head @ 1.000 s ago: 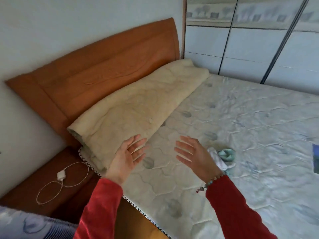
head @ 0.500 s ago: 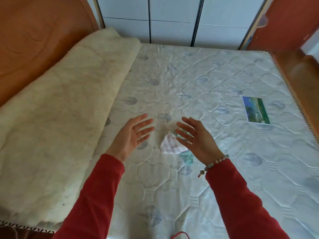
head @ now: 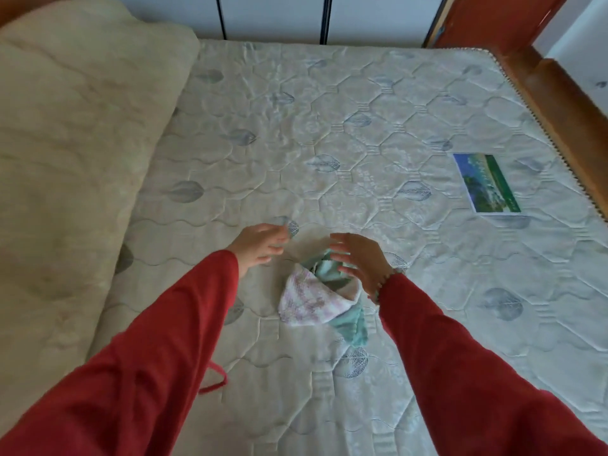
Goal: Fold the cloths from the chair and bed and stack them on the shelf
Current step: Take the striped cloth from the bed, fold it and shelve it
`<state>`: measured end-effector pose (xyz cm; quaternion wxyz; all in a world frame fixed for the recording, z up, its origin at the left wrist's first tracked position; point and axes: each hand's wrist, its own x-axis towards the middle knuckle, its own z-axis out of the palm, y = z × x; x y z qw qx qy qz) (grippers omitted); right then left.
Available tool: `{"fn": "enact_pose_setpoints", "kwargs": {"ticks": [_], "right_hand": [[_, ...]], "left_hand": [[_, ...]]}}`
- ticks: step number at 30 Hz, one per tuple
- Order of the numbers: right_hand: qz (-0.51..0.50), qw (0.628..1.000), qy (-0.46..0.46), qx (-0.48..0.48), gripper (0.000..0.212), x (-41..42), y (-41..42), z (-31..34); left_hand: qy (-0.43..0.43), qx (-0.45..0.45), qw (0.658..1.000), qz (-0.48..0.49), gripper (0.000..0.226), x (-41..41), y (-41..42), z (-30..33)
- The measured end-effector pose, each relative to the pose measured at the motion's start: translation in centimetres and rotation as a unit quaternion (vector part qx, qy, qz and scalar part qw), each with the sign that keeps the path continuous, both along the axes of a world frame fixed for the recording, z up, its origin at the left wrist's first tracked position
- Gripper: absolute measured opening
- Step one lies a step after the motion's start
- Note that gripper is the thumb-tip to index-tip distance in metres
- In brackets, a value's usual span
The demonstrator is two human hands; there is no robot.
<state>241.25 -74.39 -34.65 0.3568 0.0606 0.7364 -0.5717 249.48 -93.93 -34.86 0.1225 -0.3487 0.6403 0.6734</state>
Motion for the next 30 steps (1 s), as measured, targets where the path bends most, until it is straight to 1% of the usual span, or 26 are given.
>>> {"fn": "enact_pose_setpoints", "kwargs": {"ticks": [2,5,7,8,11,13,15,16,18,20,21,23,25,26,28,29,30], "right_hand": [[0.07,0.993,0.042,0.09,0.028,-1.6,-0.9,-5.3],[0.184,0.963,0.057,0.19,0.033,-2.5,-1.7,-12.2],[0.224,0.945,0.07,0.226,0.034,-2.2,-1.7,-15.8],[0.238,0.939,0.073,0.238,0.033,-1.9,-1.6,-17.0],[0.235,0.938,0.104,0.23,0.029,-0.5,-1.3,-19.4],[0.213,0.949,0.111,0.207,0.027,0.4,-1.2,-19.7],[0.226,0.948,0.096,0.204,0.029,1.0,-1.2,-19.4],[0.243,0.946,0.084,0.2,0.034,1.2,-1.3,-19.1],[0.269,0.95,0.033,0.155,0.051,1.8,-1.5,-18.2],[0.301,0.948,-0.034,0.102,0.063,2.6,-1.4,-17.0],[0.322,0.941,-0.061,0.087,0.064,3.1,-1.3,-16.4],[0.36,0.924,-0.093,0.088,0.052,4.1,-1.3,-15.1],[0.394,0.907,-0.067,0.133,0.043,5.0,-1.5,-14.1],[0.421,0.891,-0.032,0.166,0.038,5.3,-1.6,-13.9],[0.486,0.84,0.076,0.229,0.03,6.2,-1.9,-13.3],[0.501,0.82,0.122,0.25,0.028,6.6,-1.9,-13.1],[0.5,0.815,0.145,0.255,0.024,7.1,-2.0,-12.6]], "left_hand": [[-0.035,-0.029,0.999,-0.009,0.022,-1.9,0.2,-4.8],[-0.057,-0.08,0.995,-0.036,0.04,-2.7,1.4,-10.9],[-0.06,-0.081,0.993,-0.067,0.049,-2.6,2.3,-14.0],[-0.055,-0.076,0.993,-0.076,0.049,-2.5,2.7,-15.2],[-0.051,-0.099,0.99,-0.084,0.038,-1.7,3.3,-17.5],[-0.061,-0.129,0.984,-0.11,0.03,-0.9,3.4,-17.9],[-0.074,-0.147,0.976,-0.146,0.014,0.1,3.5,-17.6],[-0.074,-0.152,0.973,-0.157,0.01,0.5,3.5,-17.3],[-0.06,-0.161,0.972,-0.162,0.019,1.5,3.6,-16.4],[-0.035,-0.151,0.974,-0.164,0.014,3.0,3.7,-15.5],[-0.021,-0.146,0.975,-0.168,0.014,3.8,3.8,-15.1],[0.001,-0.151,0.974,-0.171,0.016,5.6,3.8,-14.2],[0.013,-0.187,0.965,-0.182,0.017,7.3,3.6,-13.6],[0.017,-0.206,0.96,-0.189,0.019,8.1,3.5,-13.4],[0.015,-0.222,0.955,-0.194,0.024,9.9,2.9,-13.0],[0.007,-0.224,0.954,-0.199,0.026,10.7,2.6,-12.9],[-0.004,-0.228,0.95,-0.213,0.024,11.4,2.4,-12.7]]}}
